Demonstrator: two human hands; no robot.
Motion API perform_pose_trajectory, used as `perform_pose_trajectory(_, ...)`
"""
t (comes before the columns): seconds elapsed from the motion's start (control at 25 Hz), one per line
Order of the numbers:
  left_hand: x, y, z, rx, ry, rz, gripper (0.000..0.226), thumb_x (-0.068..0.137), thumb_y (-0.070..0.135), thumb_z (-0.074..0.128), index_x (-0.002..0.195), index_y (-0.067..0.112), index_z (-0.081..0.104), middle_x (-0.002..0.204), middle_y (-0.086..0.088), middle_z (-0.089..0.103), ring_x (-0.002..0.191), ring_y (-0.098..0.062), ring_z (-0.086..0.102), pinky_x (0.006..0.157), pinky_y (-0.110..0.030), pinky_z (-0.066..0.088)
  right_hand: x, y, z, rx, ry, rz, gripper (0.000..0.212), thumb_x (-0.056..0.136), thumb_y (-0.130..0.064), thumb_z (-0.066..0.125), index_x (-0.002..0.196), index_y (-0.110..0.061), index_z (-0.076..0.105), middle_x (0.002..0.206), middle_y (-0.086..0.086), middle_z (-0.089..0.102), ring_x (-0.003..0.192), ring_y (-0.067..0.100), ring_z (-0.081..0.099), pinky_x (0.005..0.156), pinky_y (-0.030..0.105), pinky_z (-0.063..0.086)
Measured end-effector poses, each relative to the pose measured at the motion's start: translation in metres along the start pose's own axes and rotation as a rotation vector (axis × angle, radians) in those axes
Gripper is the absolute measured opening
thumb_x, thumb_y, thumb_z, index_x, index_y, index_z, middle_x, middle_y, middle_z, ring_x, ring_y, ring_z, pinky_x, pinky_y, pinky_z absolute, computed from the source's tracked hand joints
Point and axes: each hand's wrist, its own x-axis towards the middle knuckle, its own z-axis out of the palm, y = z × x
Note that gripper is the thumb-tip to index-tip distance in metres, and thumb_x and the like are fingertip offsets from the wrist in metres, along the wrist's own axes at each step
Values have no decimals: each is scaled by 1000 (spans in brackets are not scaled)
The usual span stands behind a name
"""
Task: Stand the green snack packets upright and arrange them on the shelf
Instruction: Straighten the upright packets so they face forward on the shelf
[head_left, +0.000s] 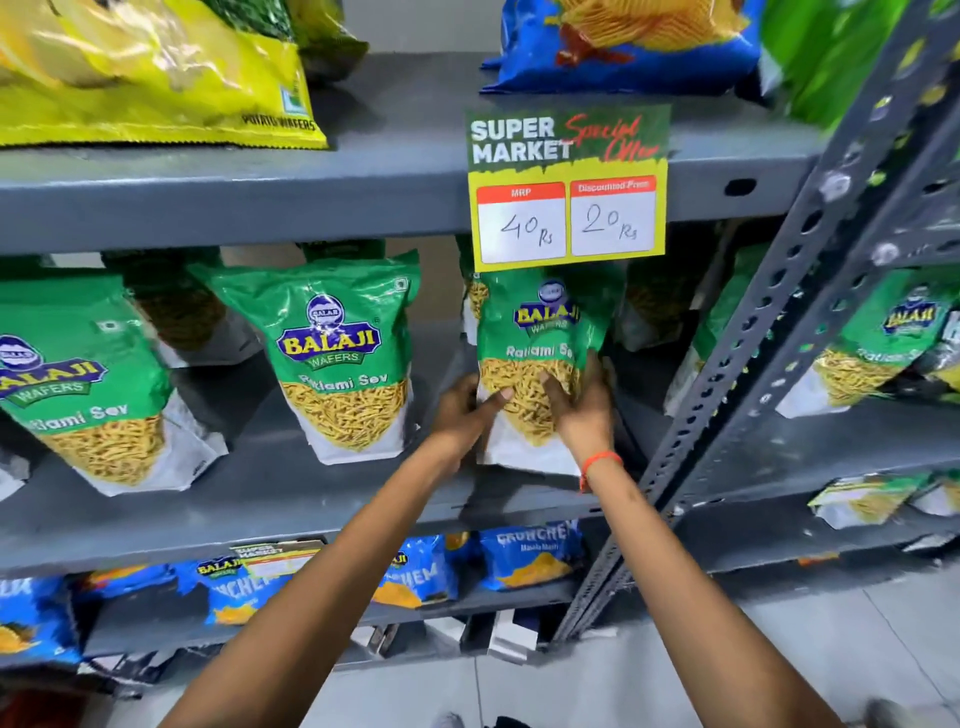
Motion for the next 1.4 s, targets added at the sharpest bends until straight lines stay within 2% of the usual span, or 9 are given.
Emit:
perform_pose_trajectory(0.12,12,12,-11,-105,-6,140,43,83,7,65,123,1,49,125,-9,60,111,-18,58,93,-24,48,21,-18,5,267,19,-76,74,82,-10,68,142,-1,25,150,20,33,139,29,32,115,35,26)
perform_pose_trajectory(0.32,38,3,-11,-117,36,239,46,87,-5,54,128,-2,34,124,2,48,105,11,49,89,-11,48,45,-24,29,294,1,-100,65,86,3,58,141,3,24,143,23,41,132,33,42,103,15,36)
perform_pose_trajectory(0.4,49,-8,-11,-66,2,255,48,87,-4,55,129,-3,32,125,-1,50,106,13,52,88,-9,47,49,-15,33,306,-26,-109,72,84,1,61,144,-1,19,141,21,45,129,31,47,109,32,39)
perform_pose_trajectory(0.68,77,-15,-5,156,-83,168,82,73,15,75,139,6,26,135,-14,49,119,-20,46,96,-30,40,56,12,26,335,-194,24,51,80,-47,65,123,-25,52,128,4,61,121,19,55,107,50,41)
perform_pose_trajectory(0.88,57,-18,-13,73,-124,182,64,78,8,71,131,13,37,121,2,54,111,-14,52,81,-5,45,43,19,24,137,-126,73,65,73,-73,42,108,-19,56,128,10,56,127,25,39,111,46,29)
perform_pose_trajectory(1.0,32,-25,-19,32,-154,153,55,79,15,72,124,26,43,116,11,60,105,-1,58,79,-7,48,17,28,29,124,-31,63,78,73,-76,30,120,-18,52,132,14,52,126,25,39,102,37,29)
perform_pose_trajectory(1.12,21,-23,-26,17,-195,118,41,83,21,67,120,27,48,115,14,62,101,10,57,79,-7,48,11,25,32,252,56,170,68,85,-67,24,117,-18,58,132,17,55,124,28,46,108,43,32)
perform_pose_trajectory(1.24,15,-7,-28,-160,-56,100,8,89,20,59,92,26,63,98,6,70,84,1,63,72,-15,47,23,21,27,598,195,272,39,97,-36,37,98,-10,66,108,17,65,100,27,60,90,41,46)
perform_pose_trajectory(1.4,12,10,-21,-293,90,124,35,91,13,56,63,26,39,58,5,35,58,-9,34,58,-27,28,32,26,20,505,191,144,14,93,-5,46,97,0,59,92,9,59,81,15,52,67,17,45)
